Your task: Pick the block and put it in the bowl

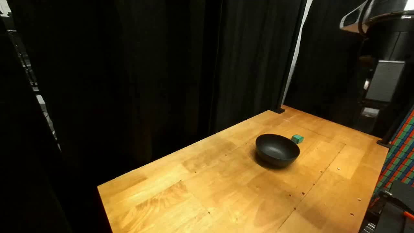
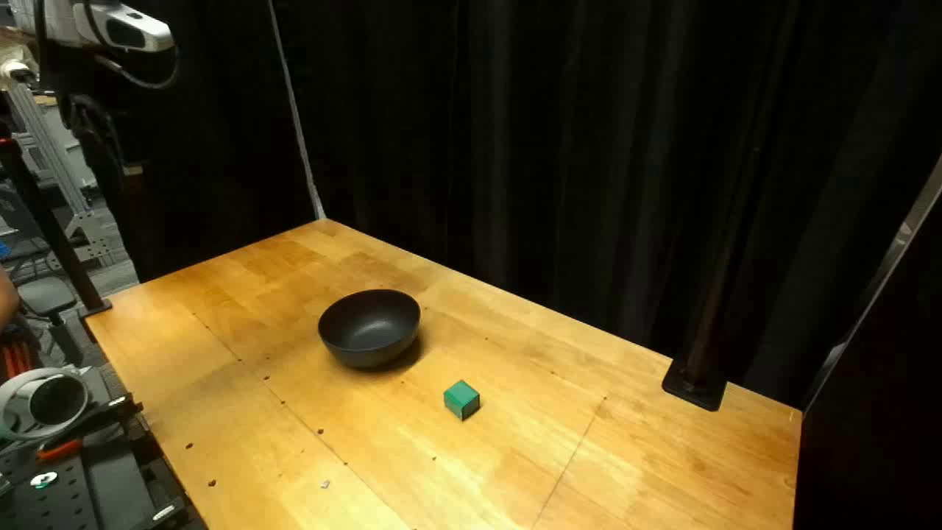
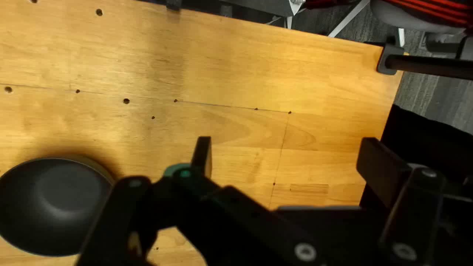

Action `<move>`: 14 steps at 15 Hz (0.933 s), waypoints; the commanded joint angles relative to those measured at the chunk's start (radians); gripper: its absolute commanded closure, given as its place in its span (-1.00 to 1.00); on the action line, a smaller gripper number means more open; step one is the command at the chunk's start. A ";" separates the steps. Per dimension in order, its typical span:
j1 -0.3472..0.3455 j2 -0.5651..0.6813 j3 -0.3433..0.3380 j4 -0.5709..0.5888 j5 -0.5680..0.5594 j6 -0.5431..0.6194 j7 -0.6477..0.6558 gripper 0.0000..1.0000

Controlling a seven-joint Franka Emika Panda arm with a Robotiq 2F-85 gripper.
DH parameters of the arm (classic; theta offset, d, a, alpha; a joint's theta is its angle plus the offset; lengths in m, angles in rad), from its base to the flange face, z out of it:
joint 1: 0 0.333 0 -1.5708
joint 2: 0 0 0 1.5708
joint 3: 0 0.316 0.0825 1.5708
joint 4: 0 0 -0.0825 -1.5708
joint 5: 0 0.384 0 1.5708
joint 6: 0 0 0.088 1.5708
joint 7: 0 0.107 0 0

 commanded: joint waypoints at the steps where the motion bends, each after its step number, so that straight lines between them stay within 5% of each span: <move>1: -0.012 -0.001 0.011 0.004 0.006 -0.004 -0.005 -1.00; 5: -0.038 0.045 0.019 0.004 -0.027 0.075 0.005 -1.00; 14: -0.342 0.529 -0.058 0.100 -0.395 0.701 0.259 -1.00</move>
